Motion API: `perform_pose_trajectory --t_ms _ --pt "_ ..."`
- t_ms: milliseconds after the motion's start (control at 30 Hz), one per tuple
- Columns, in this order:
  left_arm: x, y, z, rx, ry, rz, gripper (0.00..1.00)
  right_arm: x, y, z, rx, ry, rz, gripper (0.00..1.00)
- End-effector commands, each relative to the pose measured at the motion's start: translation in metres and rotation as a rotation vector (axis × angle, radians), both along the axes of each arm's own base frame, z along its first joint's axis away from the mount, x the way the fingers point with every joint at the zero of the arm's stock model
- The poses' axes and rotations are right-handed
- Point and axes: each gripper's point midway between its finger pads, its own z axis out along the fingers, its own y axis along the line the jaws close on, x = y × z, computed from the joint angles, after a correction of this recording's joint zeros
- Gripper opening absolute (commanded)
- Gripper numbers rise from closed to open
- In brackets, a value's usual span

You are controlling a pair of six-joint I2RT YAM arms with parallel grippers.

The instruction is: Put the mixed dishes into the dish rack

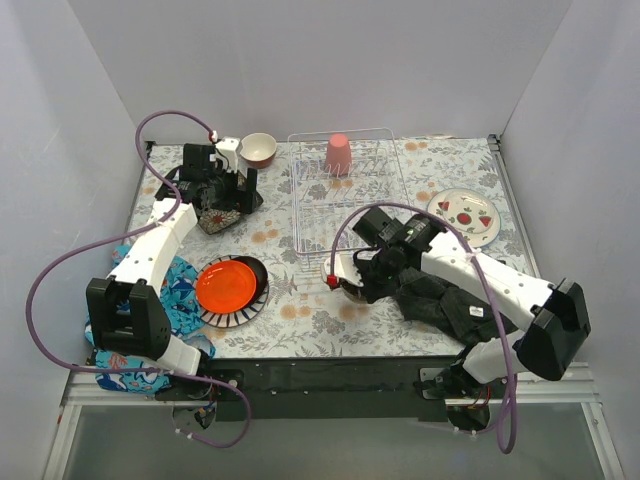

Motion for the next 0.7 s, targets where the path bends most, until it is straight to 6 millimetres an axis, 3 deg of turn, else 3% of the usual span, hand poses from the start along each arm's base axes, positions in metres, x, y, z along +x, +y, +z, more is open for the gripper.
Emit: perform_pose_trajectory --t_ms 0,33,133,167,200,267,333,367,400,500,667 --pt "-0.006 -0.001 0.010 -0.017 -0.030 -0.020 0.98 -0.042 0.012 0.073 0.163 0.129 0.159 0.01" --pt "-0.007 -0.002 0.006 -0.021 -0.021 -0.024 0.98 -0.038 0.020 0.094 0.209 0.107 0.175 0.01" --pt "-0.007 -0.002 0.001 -0.034 -0.011 -0.014 0.98 -0.028 0.042 0.122 0.299 0.100 0.168 0.01" --pt "-0.006 0.000 0.002 -0.039 -0.013 0.001 0.98 -0.017 0.054 0.144 0.358 0.061 0.148 0.01" --pt "-0.005 0.001 0.003 -0.048 -0.021 0.015 0.98 -0.002 0.063 0.148 0.374 0.093 0.070 0.01" --pt "-0.005 0.004 0.005 -0.067 -0.028 0.051 0.98 0.031 0.085 0.176 0.503 0.063 -0.019 0.01" --pt "-0.001 0.010 0.017 -0.066 -0.087 0.100 0.98 0.064 0.093 0.184 0.577 0.174 -0.204 0.01" --pt "-0.002 0.013 0.016 -0.072 -0.093 0.114 0.98 0.087 0.104 0.198 0.667 0.148 -0.232 0.01" --pt "-0.003 0.012 0.024 -0.091 -0.116 0.114 0.98 0.102 0.106 0.197 0.682 0.250 -0.328 0.01" --pt "-0.007 0.016 0.026 -0.115 -0.120 0.122 0.98 0.135 0.117 0.193 0.721 0.310 -0.395 0.01" --pt "-0.006 0.039 0.015 -0.097 -0.146 0.212 0.98 0.170 0.121 0.173 0.712 0.546 -0.628 0.01"
